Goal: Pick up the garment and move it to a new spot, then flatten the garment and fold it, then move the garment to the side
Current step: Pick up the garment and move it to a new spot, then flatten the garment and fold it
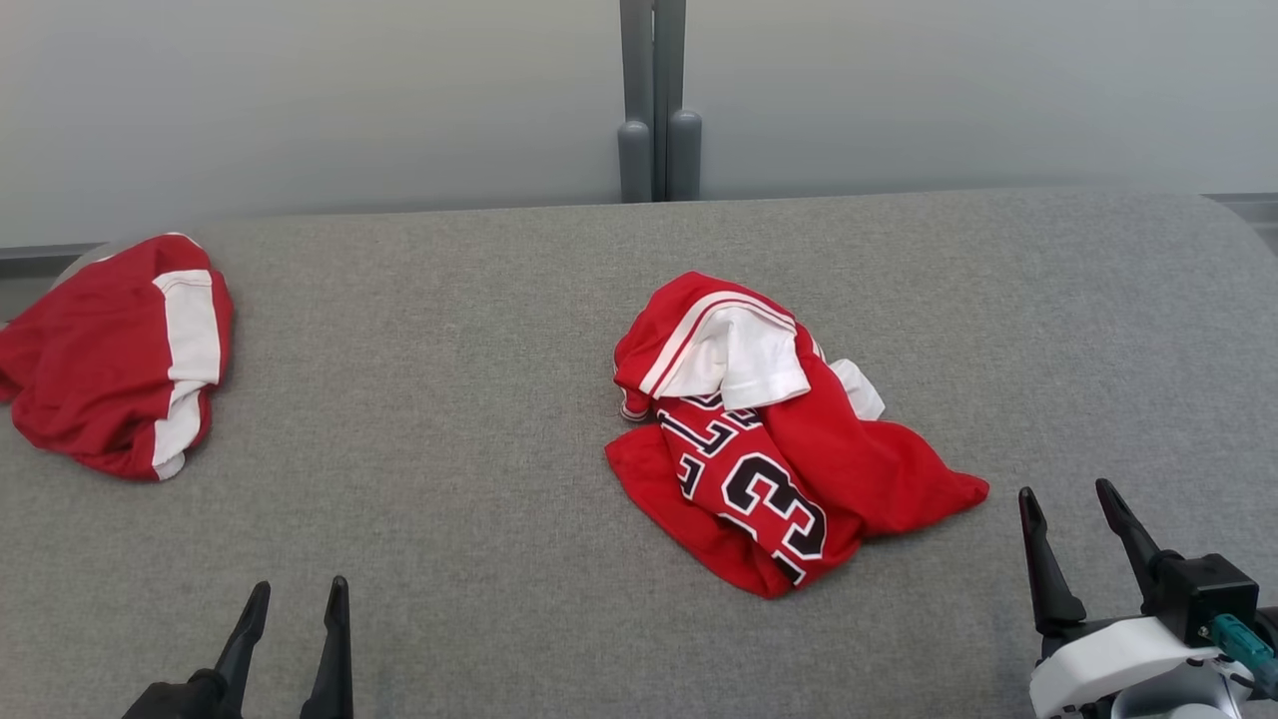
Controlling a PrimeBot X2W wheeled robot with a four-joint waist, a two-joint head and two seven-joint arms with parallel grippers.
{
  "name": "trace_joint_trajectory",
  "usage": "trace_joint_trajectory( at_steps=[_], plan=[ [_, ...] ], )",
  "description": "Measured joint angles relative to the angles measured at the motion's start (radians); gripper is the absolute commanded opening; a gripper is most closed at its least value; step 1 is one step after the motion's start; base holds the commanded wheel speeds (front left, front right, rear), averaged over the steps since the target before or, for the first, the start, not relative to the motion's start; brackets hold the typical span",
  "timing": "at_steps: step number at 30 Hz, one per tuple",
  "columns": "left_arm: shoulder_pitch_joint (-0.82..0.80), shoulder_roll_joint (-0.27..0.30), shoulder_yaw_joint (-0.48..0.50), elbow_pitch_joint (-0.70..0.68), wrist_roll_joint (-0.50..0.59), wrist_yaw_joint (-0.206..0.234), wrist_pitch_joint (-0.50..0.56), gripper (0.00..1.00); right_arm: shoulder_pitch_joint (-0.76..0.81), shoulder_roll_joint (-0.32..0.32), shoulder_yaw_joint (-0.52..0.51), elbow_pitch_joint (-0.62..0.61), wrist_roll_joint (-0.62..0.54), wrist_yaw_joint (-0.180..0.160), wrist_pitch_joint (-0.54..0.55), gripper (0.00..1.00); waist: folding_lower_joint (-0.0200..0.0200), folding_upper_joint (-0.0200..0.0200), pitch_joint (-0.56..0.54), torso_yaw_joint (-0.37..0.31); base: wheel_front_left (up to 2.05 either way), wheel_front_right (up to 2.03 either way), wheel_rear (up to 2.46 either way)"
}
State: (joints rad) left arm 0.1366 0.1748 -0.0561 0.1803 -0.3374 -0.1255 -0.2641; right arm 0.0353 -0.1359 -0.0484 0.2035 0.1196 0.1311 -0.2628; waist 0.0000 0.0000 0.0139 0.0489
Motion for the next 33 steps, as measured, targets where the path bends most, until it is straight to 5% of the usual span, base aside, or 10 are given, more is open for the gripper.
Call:
trace_joint_trajectory(
  at_steps=[20, 33],
  plan=[
    [-0.017, -0.011, -0.029, -0.019, -0.002, -0.003, 0.000, 1.00, -0.013, -0.001, 0.017, 0.005, 0.002, 0.000, 0.000, 1.00, 0.0000, 0.0000, 0.019, -0.024, 0.00, 0.00, 0.00],
    [-0.194, -0.098, -0.310, 0.043, -0.167, -0.004, 0.088, 1.00, -0.048, 0.003, 0.037, -0.004, 0.008, 0.000, 0.000, 1.00, 0.0000, 0.0000, 0.050, -0.084, 0.00, 0.00, 0.00]
  ],
)
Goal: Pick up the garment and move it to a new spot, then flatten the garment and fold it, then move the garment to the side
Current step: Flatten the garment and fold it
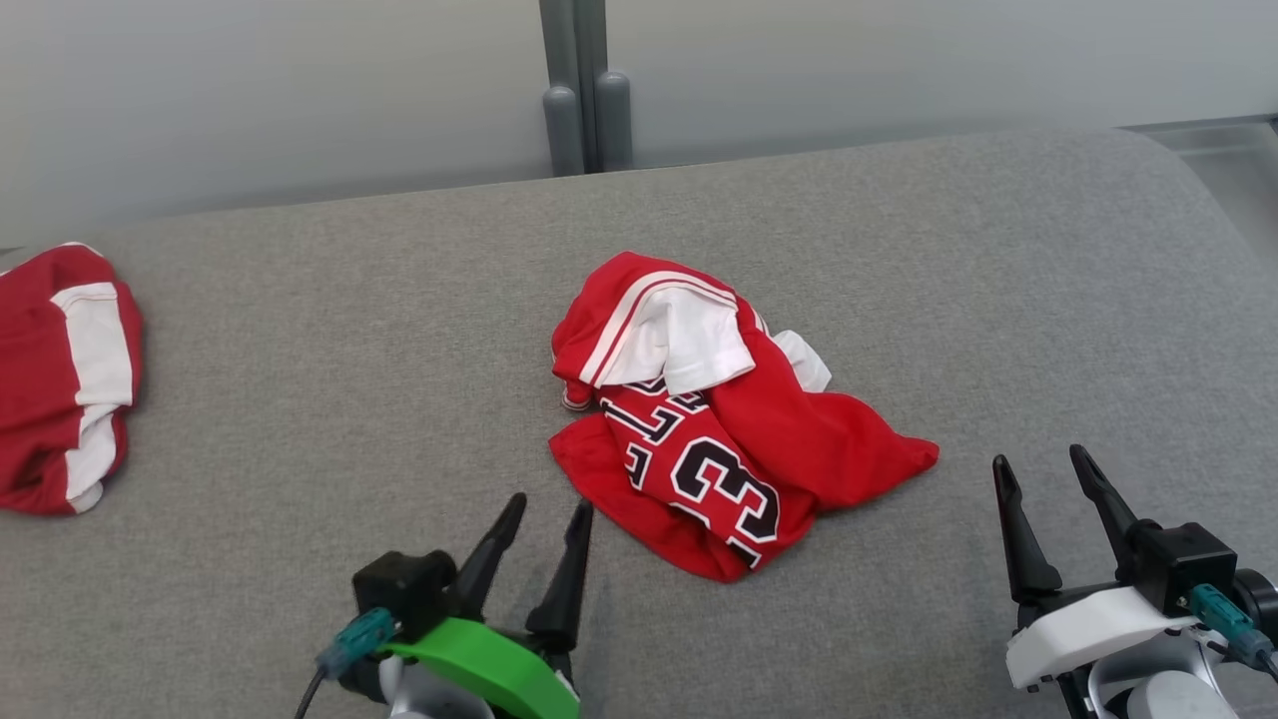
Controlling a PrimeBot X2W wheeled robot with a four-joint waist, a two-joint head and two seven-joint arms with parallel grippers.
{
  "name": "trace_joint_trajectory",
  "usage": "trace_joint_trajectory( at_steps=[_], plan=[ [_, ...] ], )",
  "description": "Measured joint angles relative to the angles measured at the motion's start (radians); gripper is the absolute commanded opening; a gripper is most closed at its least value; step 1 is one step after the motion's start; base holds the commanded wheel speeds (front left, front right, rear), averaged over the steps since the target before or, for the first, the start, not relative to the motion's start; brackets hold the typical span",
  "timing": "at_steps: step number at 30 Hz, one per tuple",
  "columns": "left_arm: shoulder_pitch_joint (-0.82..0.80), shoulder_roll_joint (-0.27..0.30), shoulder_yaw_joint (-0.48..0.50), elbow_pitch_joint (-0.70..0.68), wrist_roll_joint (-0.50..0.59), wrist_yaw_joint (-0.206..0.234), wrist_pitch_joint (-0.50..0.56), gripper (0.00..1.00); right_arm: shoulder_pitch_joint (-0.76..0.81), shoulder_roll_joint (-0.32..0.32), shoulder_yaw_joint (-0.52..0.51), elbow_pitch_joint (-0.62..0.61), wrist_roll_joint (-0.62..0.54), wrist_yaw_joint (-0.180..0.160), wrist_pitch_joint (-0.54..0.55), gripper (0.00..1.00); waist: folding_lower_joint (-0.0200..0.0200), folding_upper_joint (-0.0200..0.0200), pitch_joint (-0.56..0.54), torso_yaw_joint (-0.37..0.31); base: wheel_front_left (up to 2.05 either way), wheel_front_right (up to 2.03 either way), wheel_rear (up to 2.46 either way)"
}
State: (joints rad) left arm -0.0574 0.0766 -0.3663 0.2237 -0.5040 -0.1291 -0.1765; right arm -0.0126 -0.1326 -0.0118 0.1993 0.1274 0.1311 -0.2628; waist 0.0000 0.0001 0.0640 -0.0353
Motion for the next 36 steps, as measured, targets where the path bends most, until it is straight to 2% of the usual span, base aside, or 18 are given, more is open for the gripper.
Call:
trace_joint_trajectory(
  at_steps=[7, 13, 19, 23, 27, 29, 33, 36],
  plan=[
    [-0.083, -0.023, -0.135, 0.080, -0.075, 0.001, 0.126, 1.00, -0.018, 0.006, 0.002, 0.000, 0.003, 0.000, 0.000, 1.00, 0.0000, 0.0000, 0.023, -0.051, 0.00, 0.00, 0.00],
    [-0.130, -0.026, -0.189, 0.155, -0.128, 0.042, 0.222, 1.00, -0.031, 0.011, 0.006, 0.001, 0.005, 0.000, 0.000, 1.00, 0.0000, 0.0000, 0.044, -0.099, 0.00, 0.00, 0.00],
    [-0.184, -0.028, -0.223, 0.193, -0.197, 0.075, 0.232, 1.00, -0.037, 0.018, 0.009, 0.005, 0.010, 0.000, 0.000, 1.00, 0.0000, 0.0000, 0.067, -0.140, 0.00, 0.00, 0.00],
    [-0.213, -0.028, -0.252, 0.254, -0.242, 0.113, 0.233, 1.00, -0.045, 0.018, 0.009, 0.010, 0.012, 0.000, 0.000, 1.00, 0.0000, 0.0000, 0.079, -0.163, 0.00, 0.00, 0.00],
    [-0.245, -0.028, -0.276, 0.304, -0.266, 0.118, 0.197, 1.00, -0.056, 0.022, 0.017, 0.014, 0.012, 0.000, 0.000, 1.00, 0.0000, 0.0000, 0.087, -0.182, 0.00, 0.00, 0.00],
    [-0.262, -0.028, -0.299, 0.328, -0.271, 0.110, 0.193, 0.00, -0.056, 0.022, 0.017, 0.018, 0.012, 0.000, 0.000, 1.00, 0.0000, 0.0000, 0.087, -0.187, 0.00, 0.00, 0.00],
    [-0.271, -0.026, -0.351, 0.345, -0.277, 0.079, 0.221, 0.00, -0.053, 0.023, 0.016, 0.021, 0.013, 0.000, 0.000, 1.00, 0.0000, 0.0000, 0.074, -0.188, 0.00, 0.00, 0.00],
    [-0.271, 0.009, -0.369, 0.296, -0.273, 0.066, 0.262, 0.00, -0.044, 0.023, 0.006, 0.021, 0.014, 0.000, 0.000, 1.00, 0.0000, 0.0000, 0.061, -0.185, 0.00, 0.00, 0.00]
  ],
)
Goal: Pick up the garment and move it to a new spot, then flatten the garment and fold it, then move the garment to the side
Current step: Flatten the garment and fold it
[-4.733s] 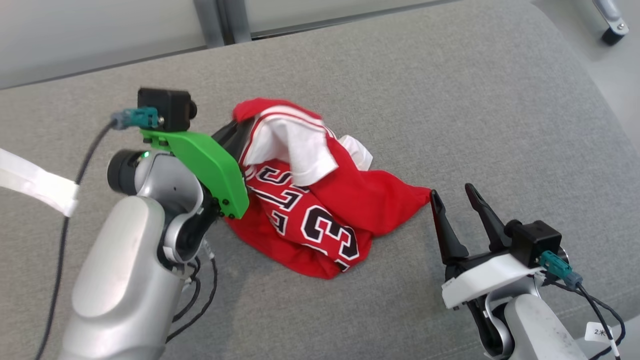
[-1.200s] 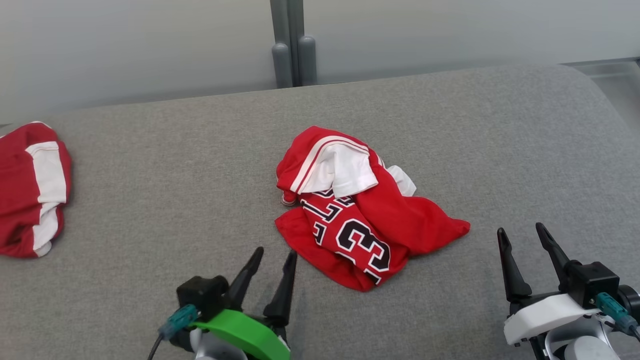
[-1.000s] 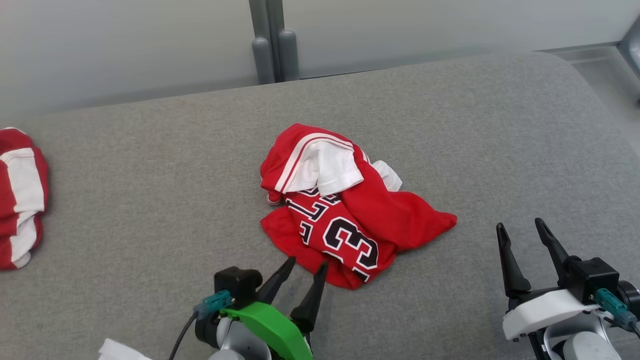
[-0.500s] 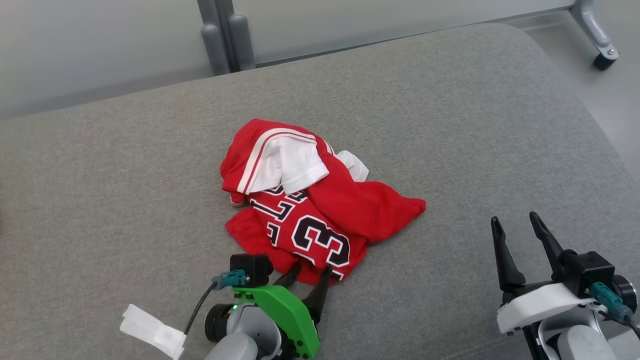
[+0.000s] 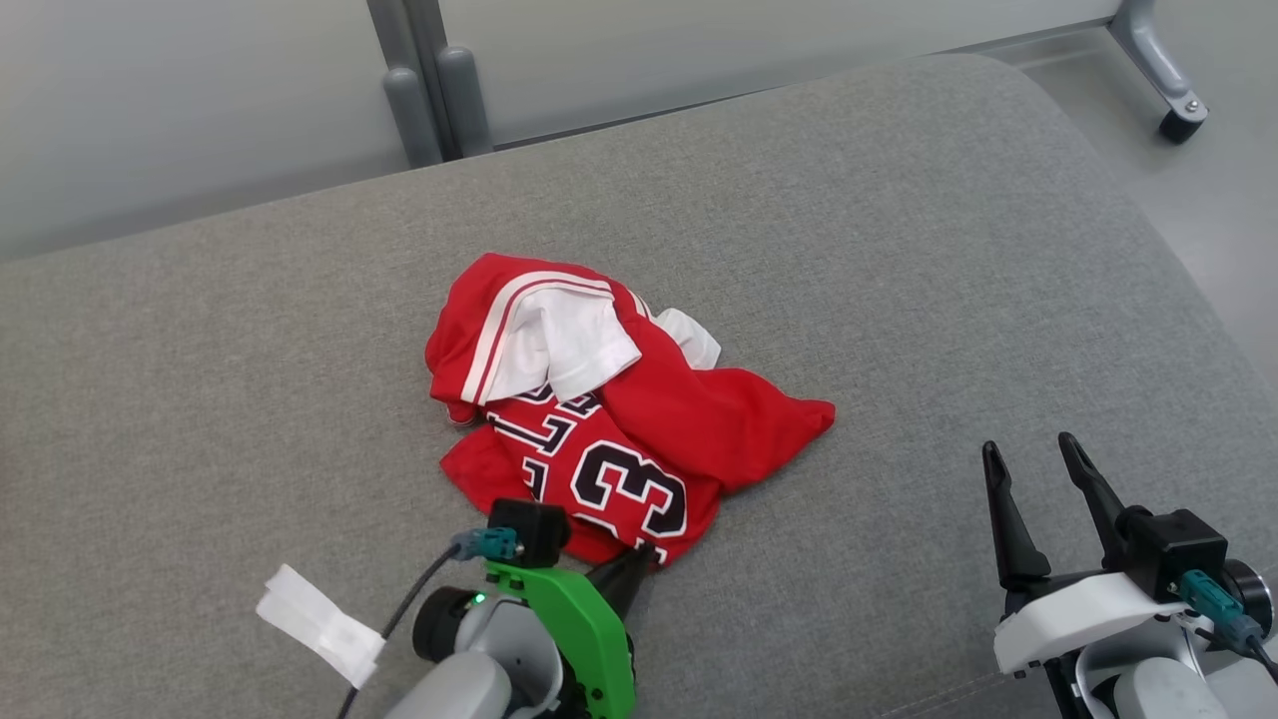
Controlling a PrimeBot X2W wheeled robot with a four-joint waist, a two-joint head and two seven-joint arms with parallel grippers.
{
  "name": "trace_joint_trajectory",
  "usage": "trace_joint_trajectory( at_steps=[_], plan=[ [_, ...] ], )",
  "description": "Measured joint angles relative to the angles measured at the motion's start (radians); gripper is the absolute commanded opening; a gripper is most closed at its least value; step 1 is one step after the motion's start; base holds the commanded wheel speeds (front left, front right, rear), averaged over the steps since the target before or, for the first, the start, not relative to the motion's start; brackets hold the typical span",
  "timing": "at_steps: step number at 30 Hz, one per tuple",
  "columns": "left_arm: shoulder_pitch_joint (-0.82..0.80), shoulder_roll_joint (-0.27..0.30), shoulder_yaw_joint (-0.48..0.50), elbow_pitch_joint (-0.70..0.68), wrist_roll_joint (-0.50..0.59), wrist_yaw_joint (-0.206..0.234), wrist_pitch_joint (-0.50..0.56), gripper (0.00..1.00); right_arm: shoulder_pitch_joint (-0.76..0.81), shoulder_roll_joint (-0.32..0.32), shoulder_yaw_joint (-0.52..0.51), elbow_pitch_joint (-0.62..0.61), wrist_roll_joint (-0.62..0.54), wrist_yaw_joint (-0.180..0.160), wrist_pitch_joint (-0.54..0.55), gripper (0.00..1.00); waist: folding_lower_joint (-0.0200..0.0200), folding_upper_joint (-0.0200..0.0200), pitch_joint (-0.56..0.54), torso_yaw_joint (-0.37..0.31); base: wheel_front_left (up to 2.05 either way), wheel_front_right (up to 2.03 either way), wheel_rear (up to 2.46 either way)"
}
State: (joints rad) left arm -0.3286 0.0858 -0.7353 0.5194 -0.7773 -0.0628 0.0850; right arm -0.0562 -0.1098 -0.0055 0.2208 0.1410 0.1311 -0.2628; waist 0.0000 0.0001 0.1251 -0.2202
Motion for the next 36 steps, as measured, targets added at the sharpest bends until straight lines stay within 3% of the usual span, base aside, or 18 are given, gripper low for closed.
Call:
trace_joint_trajectory(
  at_steps=[4, 5, 13, 16, 19, 24, 26, 31, 32, 33, 35, 36],
  plan=[
    [0.007, 0.103, 0.008, -0.168, 0.004, 0.004, 0.076, 0.00, 0.012, 0.005, -0.011, 0.000, 0.000, 0.000, 0.000, 1.00, 0.0000, 0.0000, -0.013, 0.013, 0.00, 0.00, 0.00],
    [0.016, 0.173, 0.025, -0.280, -0.002, 0.023, 0.127, 0.00, 0.013, 0.012, -0.011, 0.001, 0.000, 0.000, 0.000, 1.00, 0.0000, 0.0000, -0.019, 0.019, 0.00, 0.00, 0.00],
    [0.046, 0.503, 0.142, -0.720, -0.096, 0.091, 0.414, 0.00, 0.019, 0.028, -0.015, 0.002, 0.000, 0.000, 0.000, 1.00, 0.0000, 0.0000, -0.023, 0.038, 0.00, 0.00, 0.00],
    [0.023, 0.595, 0.201, -0.781, -0.138, 0.108, 0.498, 0.00, 0.013, 0.031, -0.015, 0.002, 0.003, 0.000, 0.000, 1.00, 0.0000, -0.0001, -0.016, 0.042, 0.00, 0.00, 0.00],
    [-0.023, 0.649, 0.235, -0.765, -0.162, 0.113, 0.562, 0.00, -0.001, 0.035, -0.011, 0.002, 0.006, 0.000, 0.000, 1.00, 0.0000, -0.0001, -0.008, 0.044, 0.00, 0.00, 0.00],
    [-0.107, 0.672, 0.227, -0.625, -0.128, 0.088, 0.588, 0.00, -0.022, 0.040, 0.001, 0.005, 0.007, 0.000, 0.000, 1.00, 0.0000, -0.0001, 0.005, 0.041, 0.00, 0.00, 0.00],
    [-0.140, 0.673, 0.187, -0.514, -0.036, 0.072, 0.571, 0.00, -0.032, 0.042, 0.012, 0.006, 0.007, 0.000, 0.000, 1.00, 0.0000, 0.0000, 0.011, 0.032, 0.00, 0.00, 0.00],
    [-0.162, 0.648, 0.171, -0.341, 0.021, 0.059, 0.486, 0.00, -0.032, 0.040, 0.016, 0.006, 0.008, 0.000, 0.000, 1.00, 0.0000, 0.0000, 0.021, 0.018, 0.00, 0.00, 0.00],
    [-0.166, 0.643, 0.171, -0.310, 0.032, 0.056, 0.462, 0.07, -0.032, 0.038, 0.015, 0.006, 0.009, 0.000, 0.000, 1.00, 0.0000, 0.0000, 0.023, 0.016, 0.00, 0.00, 0.00],
    [-0.166, 0.643, 0.171, -0.310, 0.032, 0.056, 0.462, 0.28, -0.032, 0.038, 0.015, 0.006, 0.009, 0.000, 0.000, 1.00, 0.0000, 0.0000, 0.023, 0.016, 0.00, 0.00, 0.00],
    [-0.171, 0.630, 0.171, -0.262, 0.043, 0.053, 0.417, 0.36, -0.032, 0.035, 0.011, 0.006, 0.009, 0.000, 0.000, 1.00, 0.0000, -0.0001, 0.024, 0.015, 0.00, 0.00, 0.00],
    [-0.171, 0.622, 0.170, -0.238, 0.045, 0.049, 0.397, 0.49, -0.032, 0.034, 0.010, 0.006, 0.010, 0.000, 0.000, 1.00, 0.0000, 0.0000, 0.025, 0.015, 0.00, 0.00, 0.00]
  ],
)
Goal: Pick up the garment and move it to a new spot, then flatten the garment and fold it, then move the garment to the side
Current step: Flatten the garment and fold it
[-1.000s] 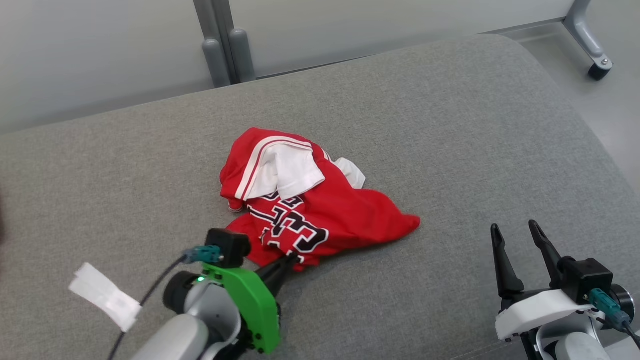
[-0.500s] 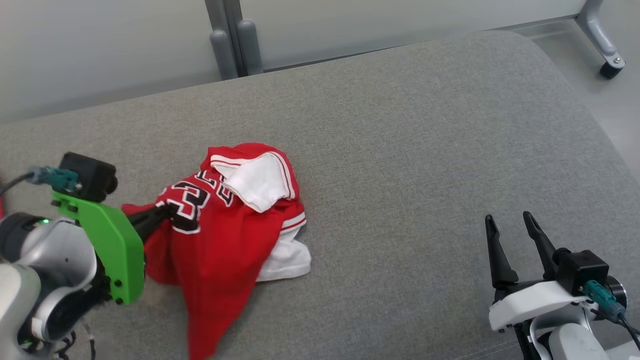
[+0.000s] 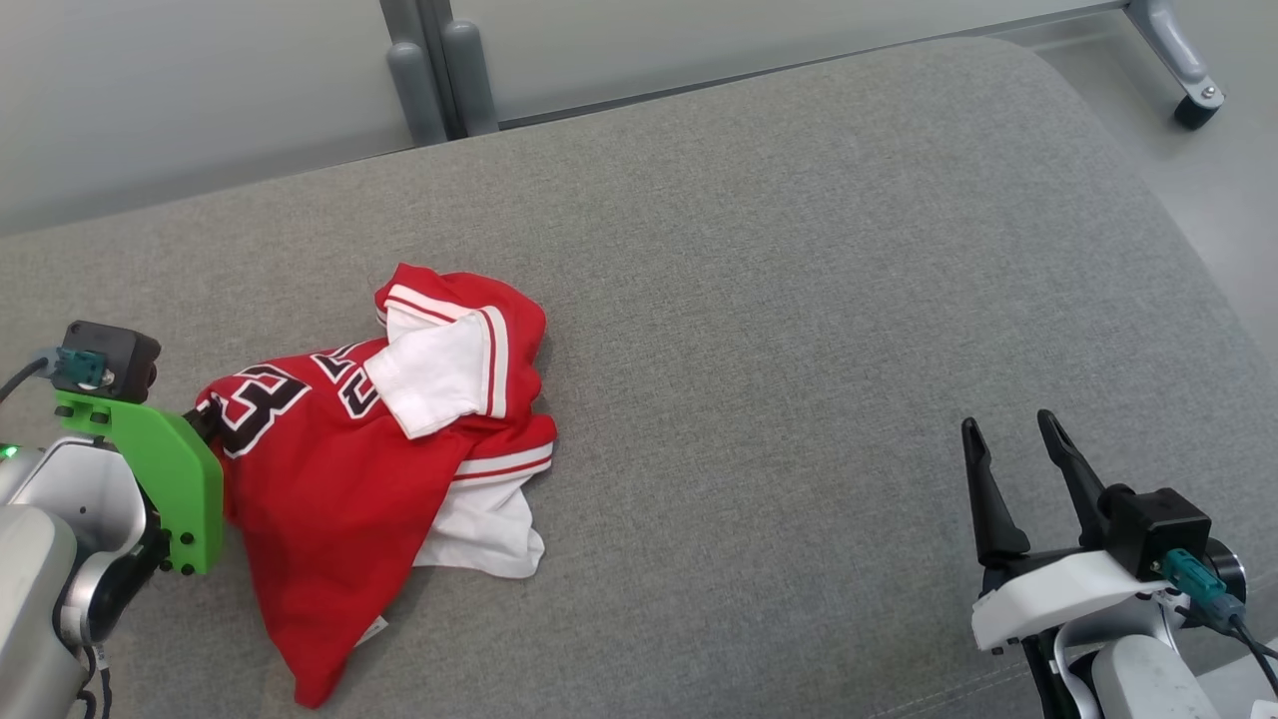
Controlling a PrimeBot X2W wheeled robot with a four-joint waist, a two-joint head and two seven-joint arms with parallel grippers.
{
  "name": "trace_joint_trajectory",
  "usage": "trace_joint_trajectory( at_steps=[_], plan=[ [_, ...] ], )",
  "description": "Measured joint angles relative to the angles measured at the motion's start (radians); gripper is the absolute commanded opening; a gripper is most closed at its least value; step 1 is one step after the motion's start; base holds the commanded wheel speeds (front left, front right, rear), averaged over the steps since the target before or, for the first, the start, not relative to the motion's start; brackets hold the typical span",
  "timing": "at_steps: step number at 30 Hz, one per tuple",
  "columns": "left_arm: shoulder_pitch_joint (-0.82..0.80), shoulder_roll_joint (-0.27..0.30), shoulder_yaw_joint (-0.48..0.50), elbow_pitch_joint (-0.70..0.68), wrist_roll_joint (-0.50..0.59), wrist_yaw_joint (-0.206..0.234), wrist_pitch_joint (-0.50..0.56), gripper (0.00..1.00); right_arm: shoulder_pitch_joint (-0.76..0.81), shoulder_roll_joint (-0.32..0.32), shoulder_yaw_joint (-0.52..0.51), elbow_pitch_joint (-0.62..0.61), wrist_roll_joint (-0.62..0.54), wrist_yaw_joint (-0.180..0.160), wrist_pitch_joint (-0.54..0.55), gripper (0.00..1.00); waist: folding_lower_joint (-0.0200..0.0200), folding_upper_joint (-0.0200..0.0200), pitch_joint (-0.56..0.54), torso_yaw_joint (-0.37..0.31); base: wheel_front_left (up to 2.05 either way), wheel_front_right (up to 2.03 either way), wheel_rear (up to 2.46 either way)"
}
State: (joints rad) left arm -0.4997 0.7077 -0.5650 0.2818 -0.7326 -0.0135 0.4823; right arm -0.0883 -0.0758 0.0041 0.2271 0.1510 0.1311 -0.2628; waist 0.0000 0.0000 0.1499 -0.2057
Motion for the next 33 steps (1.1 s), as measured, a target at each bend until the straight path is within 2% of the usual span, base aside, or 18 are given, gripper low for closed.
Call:
trace_joint_trajectory(
  at_steps=[2, 3, 9, 14, 16, 19, 22, 25, 29, 33],
  plan=[
    [0.001, -0.022, 0.010, 0.037, 0.000, 0.004, -0.051, 0.98, 0.000, -0.001, -0.005, 0.000, 0.000, 0.000, 0.000, 1.00, 0.0000, 0.0000, 0.000, 0.002, 0.00, 0.00, 0.00],
    [0.001, -0.031, 0.015, 0.054, -0.002, 0.005, -0.072, 1.00, 0.000, -0.001, -0.007, -0.001, 0.000, 0.000, 0.000, 1.00, 0.0000, 0.0000, -0.001, 0.003, 0.00, 0.00, 0.00],
    [0.021, -0.050, 0.056, 0.065, -0.016, 0.046, -0.148, 1.00, 0.003, -0.009, -0.014, -0.002, -0.001, 0.000, 0.000, 1.00, 0.0000, 0.0000, -0.008, 0.021, 0.00, 0.00, 0.00],
    [0.023, -0.012, 0.113, -0.045, -0.019, 0.118, -0.169, 1.00, 0.005, -0.018, -0.017, -0.008, -0.003, 0.000, 0.000, 1.00, 0.0000, 0.0000, -0.012, 0.047, 0.00, 0.00, 0.00],
    [0.023, -0.049, 0.133, -0.117, -0.061, 0.133, -0.174, 1.00, 0.005, -0.018, -0.018, -0.012, -0.003, 0.000, 0.000, 1.00, 0.0000, 0.0000, -0.011, 0.058, 0.00, 0.00, 0.00],
    [0.025, -0.115, 0.110, -0.218, -0.087, 0.144, -0.157, 1.00, 0.004, -0.019, -0.012, -0.012, -0.003, 0.000, 0.000, 1.00, 0.0000, 0.0000, -0.005, 0.071, 0.00, 0.00, 0.00],
    [0.028, -0.191, 0.075, -0.257, -0.114, 0.156, -0.139, 1.00, 0.000, -0.018, -0.001, -0.012, -0.003, 0.000, 0.000, 1.00, 0.0000, 0.0000, 0.008, 0.078, 0.00, 0.00, 0.00],
    [0.034, -0.262, 0.044, -0.226, -0.136, 0.165, -0.135, 1.00, -0.010, -0.020, 0.007, -0.011, -0.003, 0.000, 0.000, 1.00, 0.0000, 0.0000, 0.021, 0.080, 0.00, 0.00, 0.00],
    [0.032, -0.323, 0.024, -0.122, -0.149, 0.157, -0.149, 1.00, -0.020, -0.027, 0.021, -0.009, -0.003, 0.000, 0.000, 1.00, 0.0000, 0.0000, 0.038, 0.075, 0.00, 0.00, 0.00],
    [0.007, -0.354, 0.026, -0.038, -0.156, 0.133, -0.185, 1.00, -0.019, -0.043, 0.024, -0.006, -0.001, 0.000, 0.000, 1.00, 0.0000, 0.0000, 0.044, 0.062, 0.00, 0.00, 0.00]
  ],
)
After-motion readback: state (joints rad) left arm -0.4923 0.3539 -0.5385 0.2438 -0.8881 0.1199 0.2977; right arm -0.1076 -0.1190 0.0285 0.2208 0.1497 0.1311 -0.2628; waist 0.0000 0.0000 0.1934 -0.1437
